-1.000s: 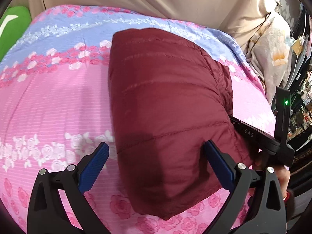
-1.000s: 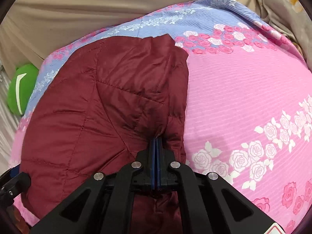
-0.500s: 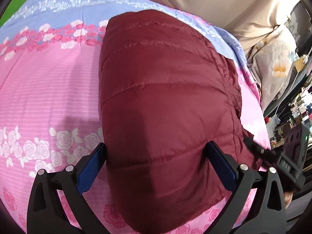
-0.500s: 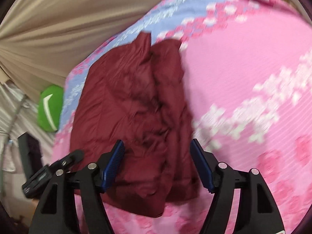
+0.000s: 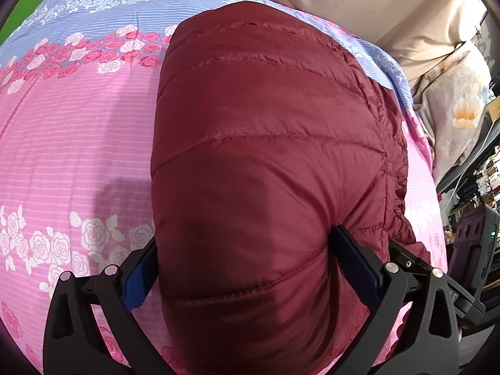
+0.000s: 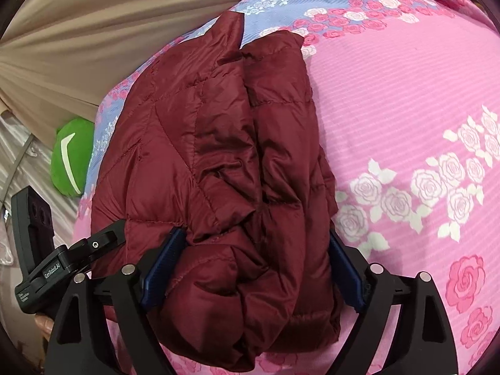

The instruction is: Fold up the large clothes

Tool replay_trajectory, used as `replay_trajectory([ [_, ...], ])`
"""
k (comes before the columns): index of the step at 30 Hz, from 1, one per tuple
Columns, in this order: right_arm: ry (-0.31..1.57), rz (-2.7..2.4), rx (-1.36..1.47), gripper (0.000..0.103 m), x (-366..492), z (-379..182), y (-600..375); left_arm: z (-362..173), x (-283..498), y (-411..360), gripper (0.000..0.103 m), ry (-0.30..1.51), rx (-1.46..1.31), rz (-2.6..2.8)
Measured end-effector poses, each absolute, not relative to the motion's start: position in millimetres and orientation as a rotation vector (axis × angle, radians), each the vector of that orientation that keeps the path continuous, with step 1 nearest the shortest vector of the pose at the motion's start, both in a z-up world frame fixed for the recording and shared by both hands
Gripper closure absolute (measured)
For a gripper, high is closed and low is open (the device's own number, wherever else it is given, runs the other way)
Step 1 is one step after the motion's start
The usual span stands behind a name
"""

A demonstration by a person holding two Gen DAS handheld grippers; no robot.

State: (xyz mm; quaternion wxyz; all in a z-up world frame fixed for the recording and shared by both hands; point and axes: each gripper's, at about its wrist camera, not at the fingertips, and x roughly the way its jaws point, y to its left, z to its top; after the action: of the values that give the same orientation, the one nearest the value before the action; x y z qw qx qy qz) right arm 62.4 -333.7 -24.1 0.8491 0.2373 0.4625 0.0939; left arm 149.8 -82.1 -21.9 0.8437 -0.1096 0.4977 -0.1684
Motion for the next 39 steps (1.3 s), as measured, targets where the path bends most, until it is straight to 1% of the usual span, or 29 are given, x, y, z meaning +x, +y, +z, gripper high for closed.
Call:
replay_trajectory([
  [4,0.969,0.187,0.464,0.015,66,-23,-326,-25,150,-84,0.005,1.043,-0.217,-0.343],
  [7,0.972,0.188,0.460,0.017,70,-23,-319,-25,151,-84,0.005,1.046,-0.214,-0.339],
  [9,0.976,0.196,0.464,0.022,73,-23,-317,-25,152,-85,0.005,1.050,-0.212,-0.338],
  [12,0.980,0.219,0.491,0.041,76,-22,-309,-24,154,-87,0.005,1.055,-0.205,-0.341],
  [14,0.972,0.240,0.504,0.060,75,-19,-306,-22,154,-88,0.005,1.057,-0.195,-0.348],
  [15,0.964,0.242,0.501,0.064,75,-16,-306,-21,154,-89,0.005,1.056,-0.191,-0.355],
  [16,0.959,0.242,0.495,0.070,74,-14,-305,-20,153,-89,0.005,1.054,-0.187,-0.361],
  [17,0.951,0.242,0.493,0.075,72,-12,-305,-17,152,-89,0.007,1.047,-0.180,-0.365],
  [19,0.935,0.244,0.504,0.079,68,-6,-305,-13,149,-89,0.012,1.036,-0.171,-0.376],
  [20,0.930,0.243,0.510,0.081,65,-4,-305,-9,148,-89,0.016,1.029,-0.168,-0.390],
  [21,0.920,0.243,0.516,0.082,62,-2,-305,-6,146,-88,0.022,1.023,-0.168,-0.408],
  [22,0.902,0.245,0.516,0.083,57,4,-305,-2,145,-88,0.025,1.019,-0.168,-0.423],
  [24,0.869,0.250,0.520,0.084,49,12,-306,8,142,-85,0.037,1.004,-0.176,-0.470],
  [25,0.839,0.259,0.517,0.085,43,19,-306,12,140,-84,0.040,0.995,-0.180,-0.487],
  [27,0.776,0.266,0.494,0.085,32,37,-302,25,135,-85,0.048,0.963,-0.183,-0.528],
  [30,0.697,0.266,0.458,0.085,19,61,-295,49,129,-87,0.053,0.898,-0.177,-0.578],
  [35,0.534,0.277,0.425,0.085,-9,105,-292,94,117,-84,0.054,0.777,-0.186,-0.669],
  [39,0.410,0.289,0.369,0.085,-25,139,-288,134,102,-77,0.054,0.634,-0.151,-0.703],
])
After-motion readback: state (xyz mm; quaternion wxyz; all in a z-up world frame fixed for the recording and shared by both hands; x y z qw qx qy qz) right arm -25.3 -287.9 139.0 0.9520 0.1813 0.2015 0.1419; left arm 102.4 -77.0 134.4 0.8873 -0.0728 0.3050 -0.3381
